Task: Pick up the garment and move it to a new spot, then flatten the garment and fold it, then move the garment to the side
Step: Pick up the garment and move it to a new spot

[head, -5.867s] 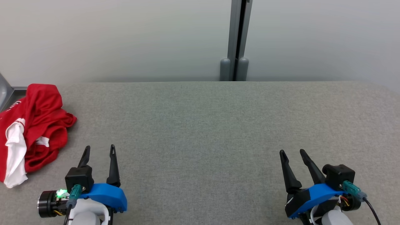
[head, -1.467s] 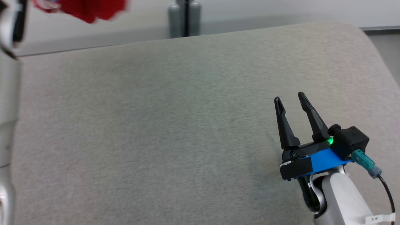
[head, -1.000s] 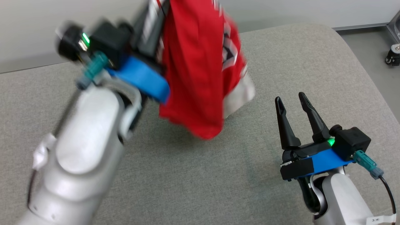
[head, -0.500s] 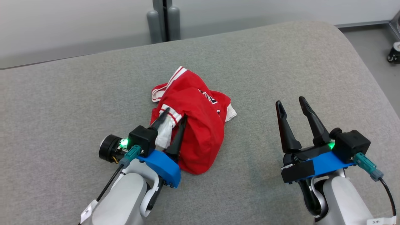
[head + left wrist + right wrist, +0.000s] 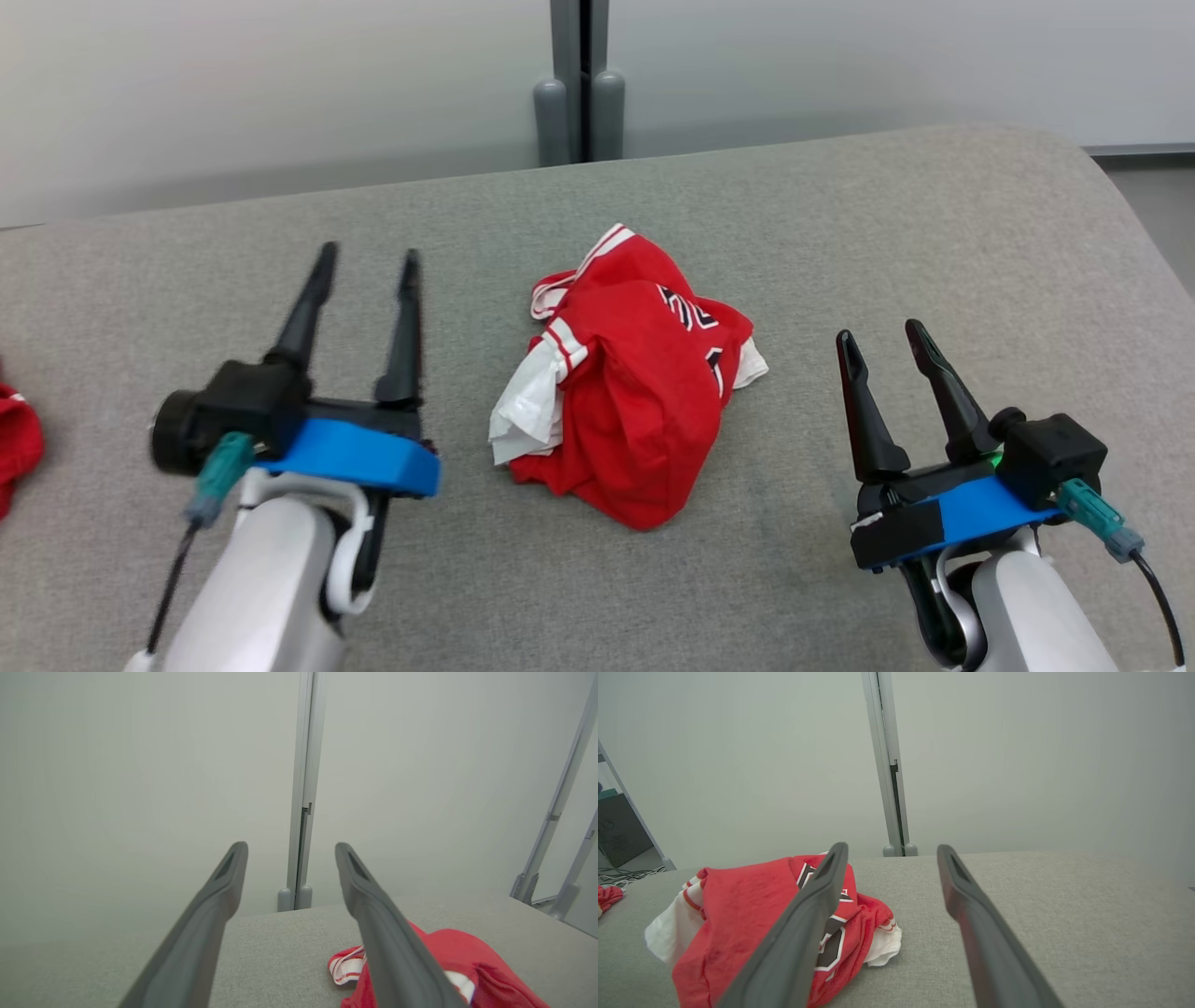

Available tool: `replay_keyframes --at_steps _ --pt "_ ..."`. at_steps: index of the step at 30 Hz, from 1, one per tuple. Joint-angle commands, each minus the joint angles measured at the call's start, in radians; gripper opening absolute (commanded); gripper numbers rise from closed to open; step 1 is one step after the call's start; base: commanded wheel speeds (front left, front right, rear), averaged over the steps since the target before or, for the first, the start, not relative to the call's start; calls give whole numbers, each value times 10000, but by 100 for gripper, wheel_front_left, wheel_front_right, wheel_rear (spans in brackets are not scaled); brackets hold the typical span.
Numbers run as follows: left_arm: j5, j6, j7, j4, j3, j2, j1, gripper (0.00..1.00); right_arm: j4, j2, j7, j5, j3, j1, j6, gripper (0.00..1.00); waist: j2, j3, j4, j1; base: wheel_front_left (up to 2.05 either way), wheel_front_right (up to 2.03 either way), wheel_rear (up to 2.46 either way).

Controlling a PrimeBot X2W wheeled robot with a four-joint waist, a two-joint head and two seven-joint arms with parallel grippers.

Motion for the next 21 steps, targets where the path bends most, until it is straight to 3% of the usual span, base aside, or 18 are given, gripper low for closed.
replay_keyframes --at_steps 1,7,14,21 --pt "73 87 -42 -252 331 111 264 100 7 -27 -41 -56 -8 82 5 100 0 -8 88 1 0 0 0" --pt "651 184 -43 -1372 1838 192 1295 100 22 -27 -39 -147 -88 171 5 100 0 -86 461 1 0 0 0" --pt "1364 94 -40 -2111 3244 -128 2454 100 130 -27 -40 -215 -167 260 5 100 0 -273 795 1 0 0 0" --pt "1972 -216 -40 -1835 3895 -415 3579 100 328 -27 -41 -171 -185 535 5 100 0 -644 1011 1 0 0 0"
